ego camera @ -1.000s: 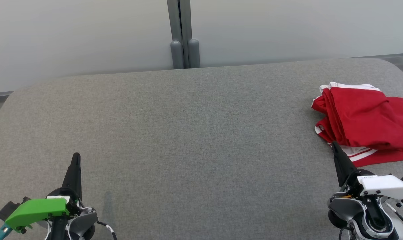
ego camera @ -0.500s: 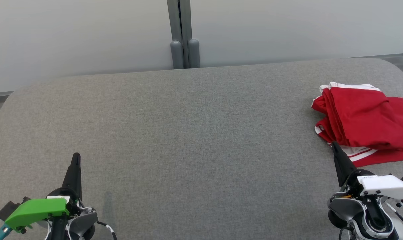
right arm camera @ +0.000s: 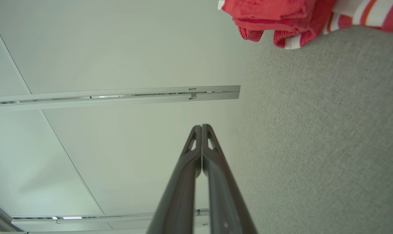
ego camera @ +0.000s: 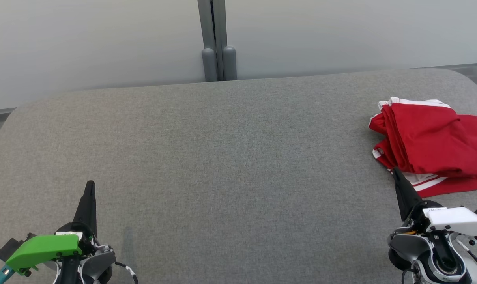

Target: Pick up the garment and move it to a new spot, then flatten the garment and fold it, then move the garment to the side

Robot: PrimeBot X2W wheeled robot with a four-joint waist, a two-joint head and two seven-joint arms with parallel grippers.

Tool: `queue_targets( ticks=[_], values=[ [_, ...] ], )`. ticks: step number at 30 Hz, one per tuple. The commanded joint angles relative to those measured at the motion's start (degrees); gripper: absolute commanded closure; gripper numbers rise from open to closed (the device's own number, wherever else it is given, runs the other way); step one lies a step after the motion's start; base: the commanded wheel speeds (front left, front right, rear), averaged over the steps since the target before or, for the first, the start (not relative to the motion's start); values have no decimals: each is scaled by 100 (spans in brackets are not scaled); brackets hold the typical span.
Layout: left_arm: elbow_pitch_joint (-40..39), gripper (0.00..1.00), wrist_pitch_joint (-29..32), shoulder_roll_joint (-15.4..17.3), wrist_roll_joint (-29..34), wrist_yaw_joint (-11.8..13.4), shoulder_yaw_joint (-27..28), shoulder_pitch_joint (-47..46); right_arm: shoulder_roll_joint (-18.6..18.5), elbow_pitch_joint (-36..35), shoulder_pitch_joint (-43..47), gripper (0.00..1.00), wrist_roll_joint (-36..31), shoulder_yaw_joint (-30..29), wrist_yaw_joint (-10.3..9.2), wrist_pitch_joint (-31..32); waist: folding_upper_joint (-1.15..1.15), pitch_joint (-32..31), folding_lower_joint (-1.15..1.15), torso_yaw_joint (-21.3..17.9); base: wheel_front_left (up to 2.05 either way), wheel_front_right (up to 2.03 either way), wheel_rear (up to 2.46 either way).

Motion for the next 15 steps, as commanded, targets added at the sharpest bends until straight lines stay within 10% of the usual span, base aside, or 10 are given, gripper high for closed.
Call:
queue_targets(
  ticks=[1, 15],
  values=[
    [-7, 100, 18, 10, -4, -30, 10, -61, -8, -30, 44, 100, 40, -7, 2, 14, 0, 0, 0, 0, 0, 0, 0],
    [-8, 100, 17, 10, -4, -30, 10, -61, -8, -30, 44, 100, 41, -7, 2, 14, 0, 0, 0, 0, 0, 0, 0]
  ],
)
